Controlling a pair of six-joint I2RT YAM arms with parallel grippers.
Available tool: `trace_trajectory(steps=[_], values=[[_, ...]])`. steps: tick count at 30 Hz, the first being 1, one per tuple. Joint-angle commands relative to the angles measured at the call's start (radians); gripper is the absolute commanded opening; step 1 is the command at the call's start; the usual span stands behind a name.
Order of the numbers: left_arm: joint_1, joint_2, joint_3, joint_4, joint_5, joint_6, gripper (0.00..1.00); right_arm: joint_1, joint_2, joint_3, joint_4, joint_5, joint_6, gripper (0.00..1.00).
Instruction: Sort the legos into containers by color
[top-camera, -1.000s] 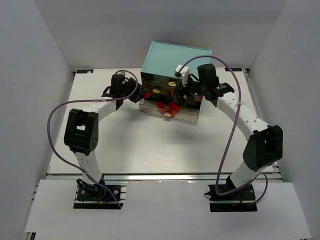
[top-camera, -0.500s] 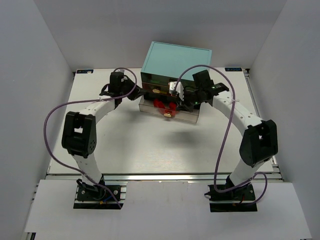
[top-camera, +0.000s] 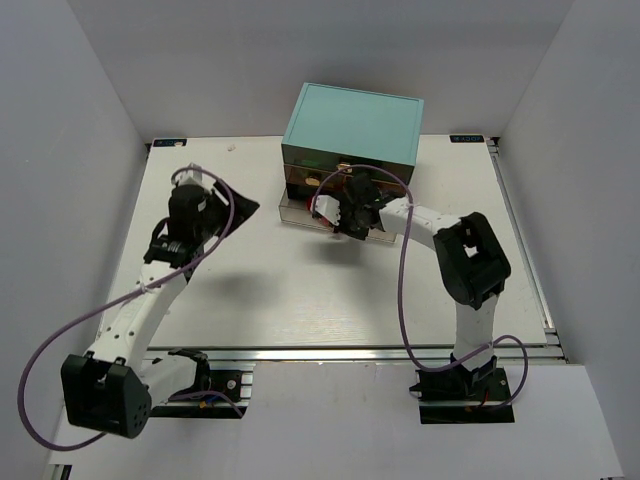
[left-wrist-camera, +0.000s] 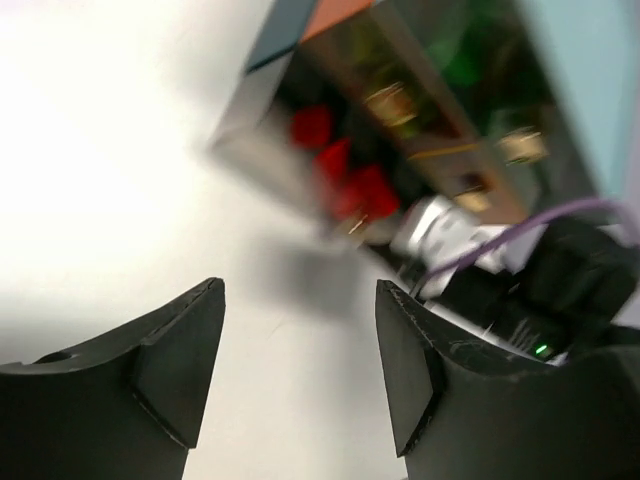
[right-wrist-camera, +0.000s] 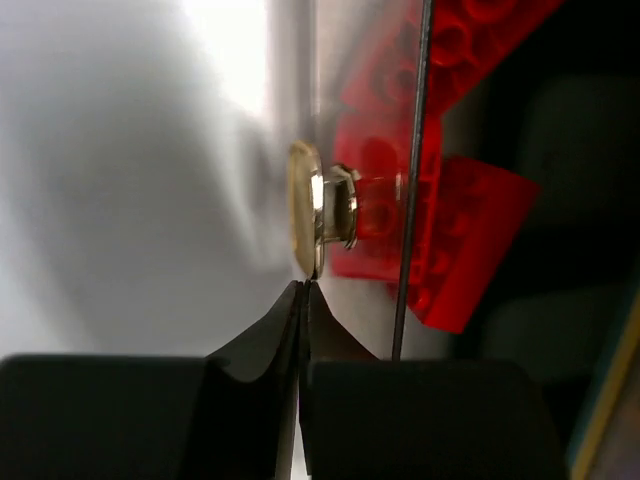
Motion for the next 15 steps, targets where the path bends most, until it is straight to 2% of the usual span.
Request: trace_trajectory(steps=[1, 6, 15], values=[[0.003, -0.085, -0.085, -0.083, -0.055, -0.023, 0.72, 0.007, 0.038, 0.006, 0.226, 0.294, 0.069, 0.0], [0.003, -0.165, -0.128, -0.12, -0.101, -0.037, 0.75, 0.003, 0.066, -0.035, 0.455, 0.461, 0.046, 0.0], [0.003, -0.202, -0.151, -0.154, -0.105, -0.037, 0.79, -0.005, 0.108, -0.045, 0.565, 0.529, 0.002, 0.0]])
